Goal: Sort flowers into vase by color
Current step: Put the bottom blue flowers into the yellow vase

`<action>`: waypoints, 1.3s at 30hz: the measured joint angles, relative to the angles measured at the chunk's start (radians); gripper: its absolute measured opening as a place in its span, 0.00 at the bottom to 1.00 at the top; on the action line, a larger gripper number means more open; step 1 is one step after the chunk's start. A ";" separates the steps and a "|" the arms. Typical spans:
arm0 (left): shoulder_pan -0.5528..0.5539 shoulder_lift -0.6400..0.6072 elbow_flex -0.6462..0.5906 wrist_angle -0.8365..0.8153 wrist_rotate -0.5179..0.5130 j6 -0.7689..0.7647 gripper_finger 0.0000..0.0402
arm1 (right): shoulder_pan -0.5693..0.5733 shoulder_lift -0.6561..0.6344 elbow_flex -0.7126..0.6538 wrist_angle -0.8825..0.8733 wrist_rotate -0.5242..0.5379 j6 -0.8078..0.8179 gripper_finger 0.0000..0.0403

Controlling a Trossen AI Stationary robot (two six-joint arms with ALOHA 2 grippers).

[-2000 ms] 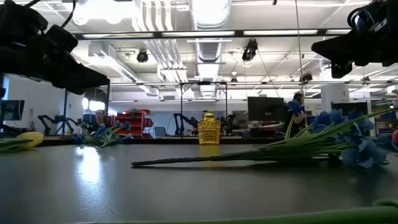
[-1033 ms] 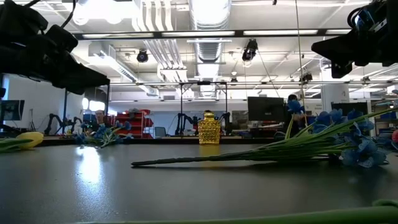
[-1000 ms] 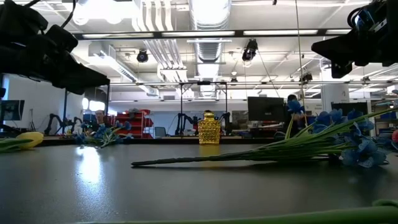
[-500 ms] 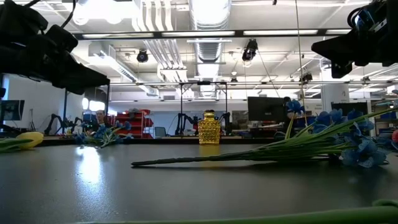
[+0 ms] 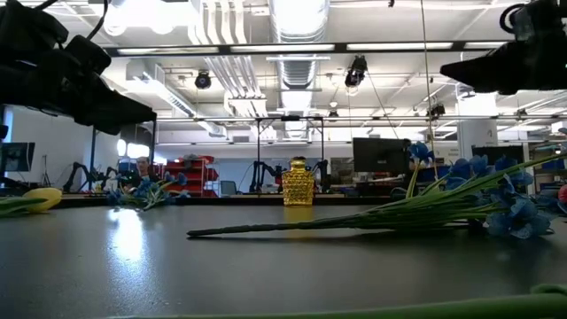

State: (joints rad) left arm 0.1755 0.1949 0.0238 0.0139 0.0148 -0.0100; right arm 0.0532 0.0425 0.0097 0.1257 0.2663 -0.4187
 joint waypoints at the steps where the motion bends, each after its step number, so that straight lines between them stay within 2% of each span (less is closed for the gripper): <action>1: 0.000 0.000 0.000 0.000 0.000 0.000 0.25 | 0.000 0.000 0.000 0.001 0.000 -0.107 0.03; 6: 0.000 0.000 0.000 0.000 0.000 0.000 0.25 | 0.000 0.000 0.000 0.006 -0.003 -0.557 0.03; 10: 0.000 0.001 0.000 0.000 0.000 0.000 0.25 | 0.000 0.000 0.000 0.006 -0.003 -0.739 0.03; 12: 0.000 0.001 0.000 0.000 0.000 0.000 0.25 | 0.000 0.000 0.000 0.006 -0.028 -0.748 0.03; 16: 0.000 0.001 0.000 0.000 0.000 0.000 0.25 | 0.001 0.000 0.001 0.016 -0.174 -0.588 0.03; 22: 0.000 0.002 0.000 0.000 0.000 0.000 0.25 | 0.001 0.000 0.001 0.034 -0.197 -0.439 0.03; 24: 0.000 0.002 0.000 0.000 0.000 0.000 0.25 | 0.001 0.002 0.001 0.029 -0.246 -0.293 0.03; 26: 0.000 0.002 0.000 0.000 0.000 0.000 0.25 | 0.001 0.007 0.001 0.038 -0.272 -0.042 0.03; 30: 0.000 0.002 0.000 0.000 0.000 0.000 0.25 | 0.001 0.006 0.001 0.114 -0.232 0.698 0.03; 32: 0.000 0.002 0.000 0.000 0.000 0.000 0.25 | 0.001 0.006 0.001 0.124 -0.162 0.978 0.03; 36: 0.000 0.002 0.000 0.000 0.000 0.000 0.25 | 0.001 0.005 0.001 0.127 0.051 1.338 0.03; 39: 0.000 0.002 0.000 0.000 0.000 0.000 0.25 | 0.001 0.005 0.001 0.124 0.172 1.550 0.03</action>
State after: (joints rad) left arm 0.1755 0.1967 0.0238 0.0139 0.0151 -0.0097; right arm 0.0540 0.0479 0.0109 0.2493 0.4383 1.1317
